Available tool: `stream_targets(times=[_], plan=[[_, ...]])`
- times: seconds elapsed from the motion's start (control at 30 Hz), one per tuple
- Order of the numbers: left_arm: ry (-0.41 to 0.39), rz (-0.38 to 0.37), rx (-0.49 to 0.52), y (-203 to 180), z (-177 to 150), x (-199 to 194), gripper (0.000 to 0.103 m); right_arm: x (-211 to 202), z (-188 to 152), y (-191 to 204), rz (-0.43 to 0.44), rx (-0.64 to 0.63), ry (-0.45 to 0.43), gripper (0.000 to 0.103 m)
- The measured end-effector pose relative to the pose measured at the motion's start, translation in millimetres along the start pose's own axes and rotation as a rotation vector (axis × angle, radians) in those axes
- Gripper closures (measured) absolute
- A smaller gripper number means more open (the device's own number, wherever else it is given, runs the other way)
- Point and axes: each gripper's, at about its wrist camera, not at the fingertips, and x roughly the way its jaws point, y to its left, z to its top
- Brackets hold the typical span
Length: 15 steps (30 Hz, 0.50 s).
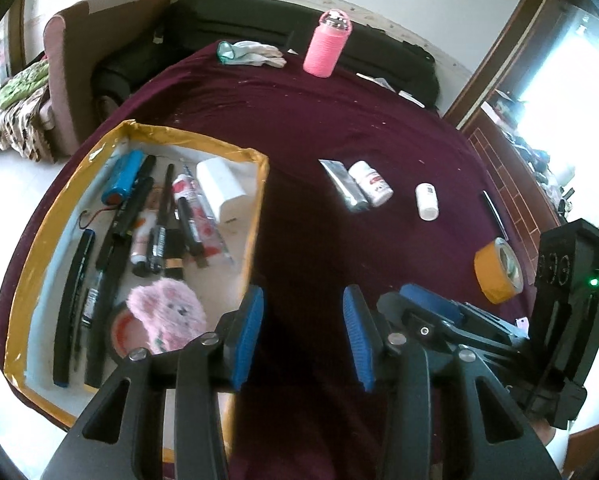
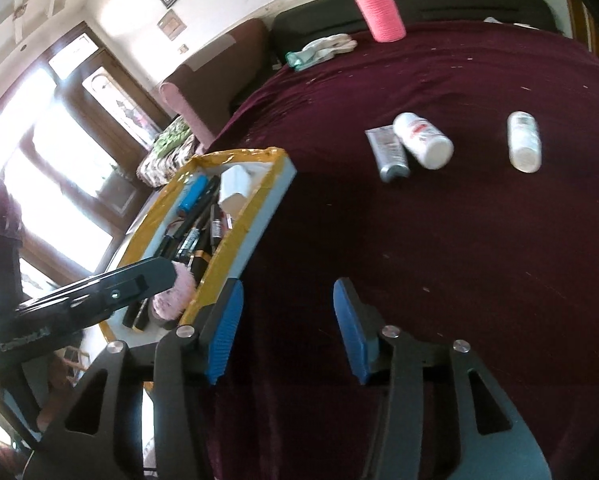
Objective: Organize objects
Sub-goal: 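Grasp the silver tube with left tool while right tool grasps a white pill bottle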
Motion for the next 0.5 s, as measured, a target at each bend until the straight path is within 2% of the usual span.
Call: stream_targets(times=[0.17, 0.5], plan=[[0.004, -0.022, -0.011, -9.5, -3.2, 1.2, 0.057, -14.1, -5.9, -11.2, -0.031, 0.017, -0.02, 0.056], [0.059, -0.027, 0.026, -30.7, 4.4, 30.5, 0.057, -27.7, 1.5, -47.8, -0.088, 0.055, -0.052, 0.053]])
